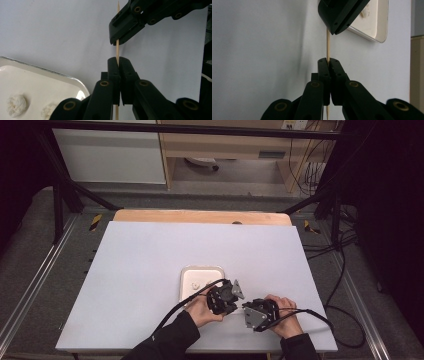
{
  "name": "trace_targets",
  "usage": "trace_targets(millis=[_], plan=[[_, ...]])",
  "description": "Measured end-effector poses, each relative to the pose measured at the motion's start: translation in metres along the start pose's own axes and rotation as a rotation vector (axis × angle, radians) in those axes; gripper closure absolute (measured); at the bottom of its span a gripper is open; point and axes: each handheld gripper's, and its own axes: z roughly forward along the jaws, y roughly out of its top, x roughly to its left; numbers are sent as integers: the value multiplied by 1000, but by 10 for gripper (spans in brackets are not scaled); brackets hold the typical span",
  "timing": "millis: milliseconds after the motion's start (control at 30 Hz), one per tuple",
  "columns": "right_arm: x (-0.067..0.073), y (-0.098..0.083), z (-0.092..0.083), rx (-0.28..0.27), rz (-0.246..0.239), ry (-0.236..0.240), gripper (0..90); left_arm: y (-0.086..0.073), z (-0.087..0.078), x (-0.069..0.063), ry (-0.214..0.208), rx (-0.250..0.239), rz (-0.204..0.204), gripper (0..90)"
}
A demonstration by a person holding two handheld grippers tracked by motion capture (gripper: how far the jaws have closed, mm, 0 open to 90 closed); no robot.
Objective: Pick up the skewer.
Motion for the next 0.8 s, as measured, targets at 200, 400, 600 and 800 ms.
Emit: trace_targets(millis=[200,400,600,800], plan=[[0,0,-1,12,-1,-4,892,-2,-2,1,8,17,2,828],[-2,-1,-3,42,-13,-3,892,-6,-9,7,7,68,-2,680],[-2,1,-1,66,-42,-6,891,-10,-10,11,6,136,-6,699],[-3,4,0,71,-61,-3,891,-9,-5,7,-17,153,2,805]])
